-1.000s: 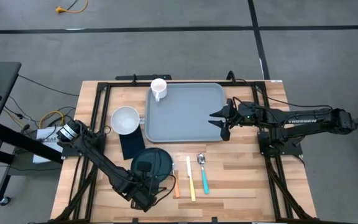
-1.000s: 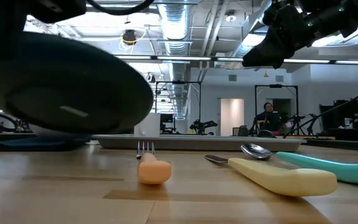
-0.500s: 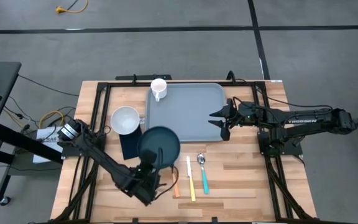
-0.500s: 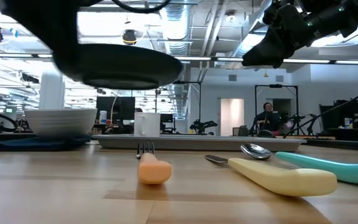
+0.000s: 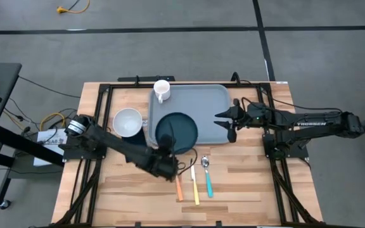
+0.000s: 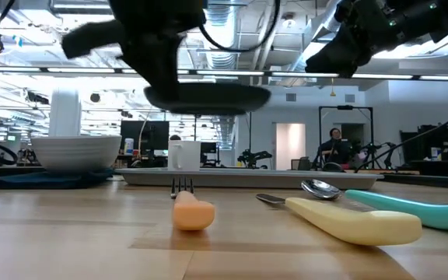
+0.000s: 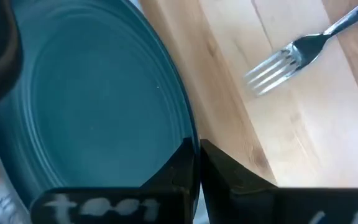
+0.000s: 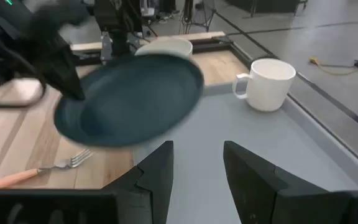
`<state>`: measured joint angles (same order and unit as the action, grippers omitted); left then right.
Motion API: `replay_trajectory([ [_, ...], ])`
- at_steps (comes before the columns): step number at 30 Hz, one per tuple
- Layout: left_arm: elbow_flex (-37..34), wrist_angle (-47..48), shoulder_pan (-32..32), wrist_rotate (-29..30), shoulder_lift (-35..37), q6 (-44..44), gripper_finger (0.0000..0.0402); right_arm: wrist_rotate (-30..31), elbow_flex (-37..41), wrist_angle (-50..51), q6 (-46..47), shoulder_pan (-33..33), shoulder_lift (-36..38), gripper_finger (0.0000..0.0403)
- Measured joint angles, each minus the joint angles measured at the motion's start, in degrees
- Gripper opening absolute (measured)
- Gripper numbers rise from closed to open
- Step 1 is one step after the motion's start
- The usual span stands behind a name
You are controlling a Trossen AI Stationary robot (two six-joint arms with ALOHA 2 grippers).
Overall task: Set up tray
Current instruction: Put the dark green plate on the tray to the bottom of the white mug
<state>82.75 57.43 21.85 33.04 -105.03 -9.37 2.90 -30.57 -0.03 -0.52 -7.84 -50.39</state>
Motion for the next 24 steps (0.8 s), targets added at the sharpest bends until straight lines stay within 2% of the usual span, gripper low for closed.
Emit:
replay_trajectory([
  [5, -3.97, -5.44, -6.91, -5.41, 0.00, -6.86, 0.0000, 0.00, 0.00, 0.59, -0.94, -0.01, 2.34, 0.0134],
  [10, -8.53, -11.91, -13.46, -7.22, -0.02, -11.28, 0.0000, 0.00, 0.00, 2.60, -1.02, -0.01, 4.01, 0.0134],
  [13, -10.33, -16.01, -16.69, -10.59, -0.02, -14.21, 0.0000, 0.00, 0.00, 3.45, -1.02, 0.00, 4.49, 0.0134],
  [24, -15.09, -21.40, -22.74, -15.26, 0.00, -17.50, 0.0000, 0.02, 0.00, 4.55, -1.01, -0.04, 4.32, 0.0134],
])
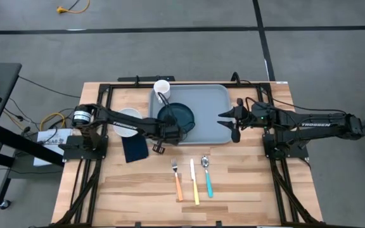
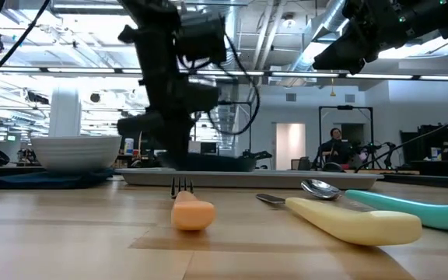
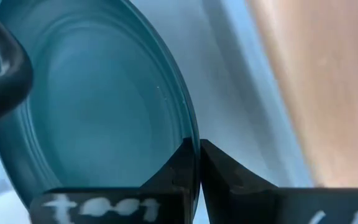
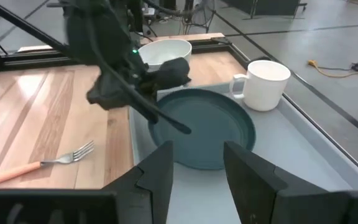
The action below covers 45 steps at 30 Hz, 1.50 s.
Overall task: Set up tray
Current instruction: Put the dark green plate on the tray to the bottom of the white mug, then put the bowl on top of the dark green plate
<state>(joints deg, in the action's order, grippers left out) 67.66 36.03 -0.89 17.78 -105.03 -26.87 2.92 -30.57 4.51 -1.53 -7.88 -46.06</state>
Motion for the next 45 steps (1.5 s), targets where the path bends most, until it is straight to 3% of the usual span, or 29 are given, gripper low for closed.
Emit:
replay_trajectory([
  [12, -3.17, -2.66, -1.90, 0.40, 0.02, 0.53, 0.0000, 0.00, 0.00, -0.04, 0.03, 0.00, 0.00, 0.0134],
  [18, -3.17, -2.46, -1.87, -2.16, 0.02, 3.34, 0.0007, -0.01, 0.00, -0.04, 0.03, 0.00, -0.02, 0.0134],
  [30, -3.17, -0.55, -1.81, -2.05, 0.02, 7.98, 0.0093, -0.02, 0.00, -0.04, 0.03, 0.00, -0.03, 0.0134],
  [37, -3.12, -0.42, -0.49, 3.03, 0.03, 8.09, 0.0144, -0.04, 0.00, -0.04, 0.05, 0.00, -0.02, 0.0134],
  [45, 3.83, 12.98, 1.05, 3.11, 0.02, 13.27, 0.0180, -0.04, 0.00, -0.04, 0.05, 0.00, -0.04, 0.0134],
])
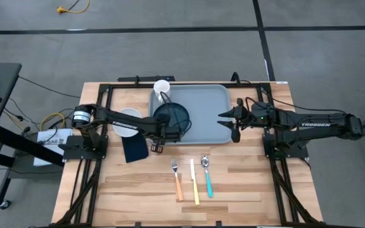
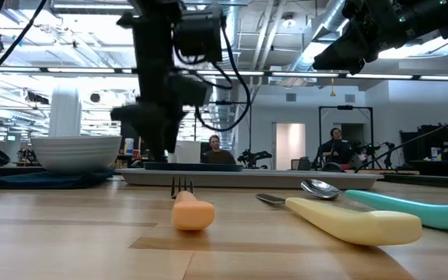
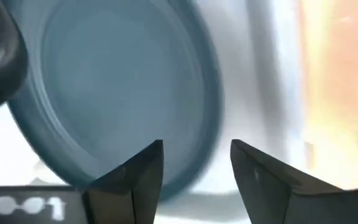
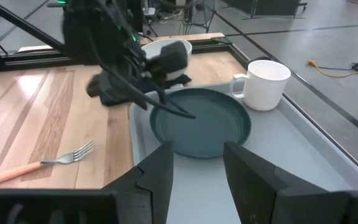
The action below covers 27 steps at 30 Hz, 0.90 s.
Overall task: Set up tray
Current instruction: Put the bowl on top of the dark green plate
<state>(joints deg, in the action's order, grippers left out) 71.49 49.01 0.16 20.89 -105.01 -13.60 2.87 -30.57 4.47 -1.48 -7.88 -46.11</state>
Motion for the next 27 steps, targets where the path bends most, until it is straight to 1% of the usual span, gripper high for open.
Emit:
replay_trajectory([
  [2, 2.31, 4.78, 0.29, -3.05, 0.06, 2.18, 0.0185, 0.00, 0.00, 0.00, 0.01, 0.00, 0.00, 0.0134],
  [4, 2.84, 8.40, 0.31, -8.33, 1.20, 4.12, 0.0189, -0.02, 0.00, 0.07, 0.02, 0.00, 0.00, 0.0134],
  [6, 1.77, 9.34, 0.25, -12.80, 3.88, 6.16, 0.0191, -0.02, 0.00, 0.55, 0.03, 0.00, 0.00, 0.0134],
  [8, -0.42, 9.24, 0.27, -14.12, 7.74, 9.50, 0.0191, -0.02, 0.00, 1.40, 0.04, 0.00, 0.00, 0.0134],
  [13, -7.55, 6.52, 1.89, -13.55, 20.60, 20.02, 0.0191, -0.02, 0.00, 2.60, 0.02, 0.00, 0.00, 0.0134],
  [17, -13.25, 6.07, 4.02, -11.19, 30.15, 30.37, 0.0191, -0.02, 0.00, 2.62, 0.02, 0.00, 0.00, 0.0134],
  [19, -16.14, 5.57, 5.24, -9.11, 34.07, 34.34, 0.0191, 0.00, 0.00, 2.60, 0.02, 0.00, 0.00, 0.0134],
  [22, -20.20, 5.36, 6.81, -6.12, 38.16, 38.68, 0.0191, 0.00, 0.00, 2.58, 0.02, 0.00, 0.00, 0.0134],
  [27, -25.64, 5.59, 7.35, -5.49, 41.46, 42.48, 0.0191, 0.00, 0.00, 2.31, 0.02, 0.00, 0.00, 0.0134],
])
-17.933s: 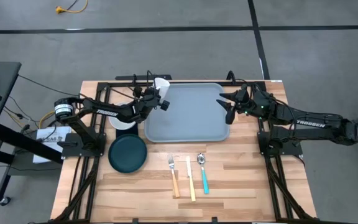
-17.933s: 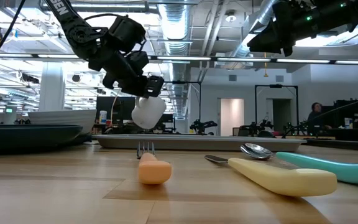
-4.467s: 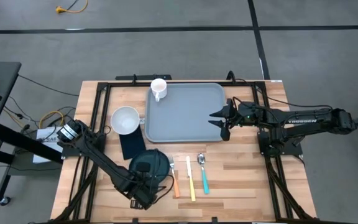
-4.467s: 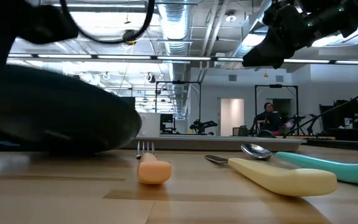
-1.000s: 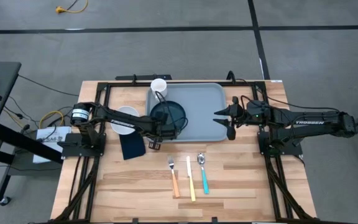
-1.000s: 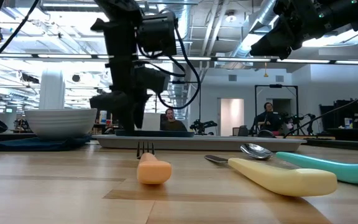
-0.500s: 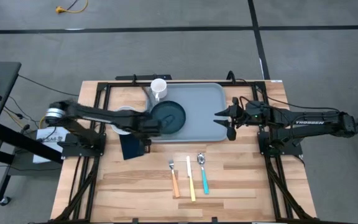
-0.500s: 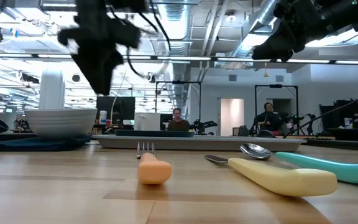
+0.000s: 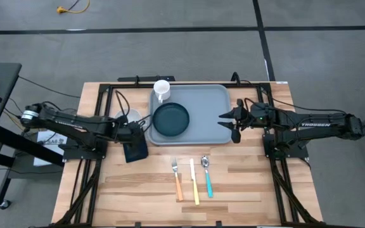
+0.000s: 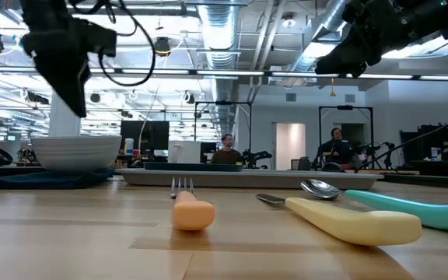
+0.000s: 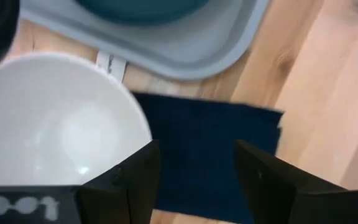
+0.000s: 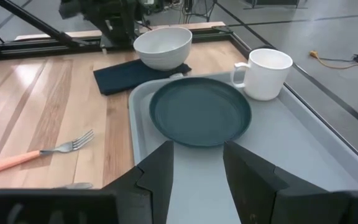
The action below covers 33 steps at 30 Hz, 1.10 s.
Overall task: Set up tray
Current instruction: Put the bowl on top of the dark green plate
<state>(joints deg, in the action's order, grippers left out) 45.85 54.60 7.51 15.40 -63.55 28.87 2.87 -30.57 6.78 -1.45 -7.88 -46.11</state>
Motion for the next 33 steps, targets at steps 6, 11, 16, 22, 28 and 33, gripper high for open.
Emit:
replay_trajectory([
  [6, -2.92, -0.17, 0.00, 0.93, 0.27, -1.11, 0.0191, 0.00, 0.00, -0.61, 0.00, 0.00, 0.00, 0.0134],
  [11, -3.66, 0.44, -0.02, 2.21, 0.25, -1.41, 0.0191, 0.00, -0.02, -0.57, -0.02, 0.00, 0.00, 0.0134],
  [16, -3.66, 0.56, -0.02, 4.30, 0.25, -1.62, 0.0191, 0.00, 0.00, -0.46, -0.04, 0.00, 0.00, 0.0134],
  [22, -3.66, 1.43, -0.02, 5.62, -0.27, -1.63, 0.0191, 0.00, -0.02, -0.43, -0.02, 0.00, 0.00, 0.0134],
  [28, -3.66, 1.18, -0.02, 6.75, -1.93, -1.29, 0.0191, -0.02, 0.00, -0.46, -0.02, 0.00, -0.27, 0.0134],
  [33, -3.67, 0.90, -0.02, 7.69, -3.12, -1.32, 0.0191, -0.02, -0.02, -0.42, -0.03, 0.00, -1.87, 0.0134],
])
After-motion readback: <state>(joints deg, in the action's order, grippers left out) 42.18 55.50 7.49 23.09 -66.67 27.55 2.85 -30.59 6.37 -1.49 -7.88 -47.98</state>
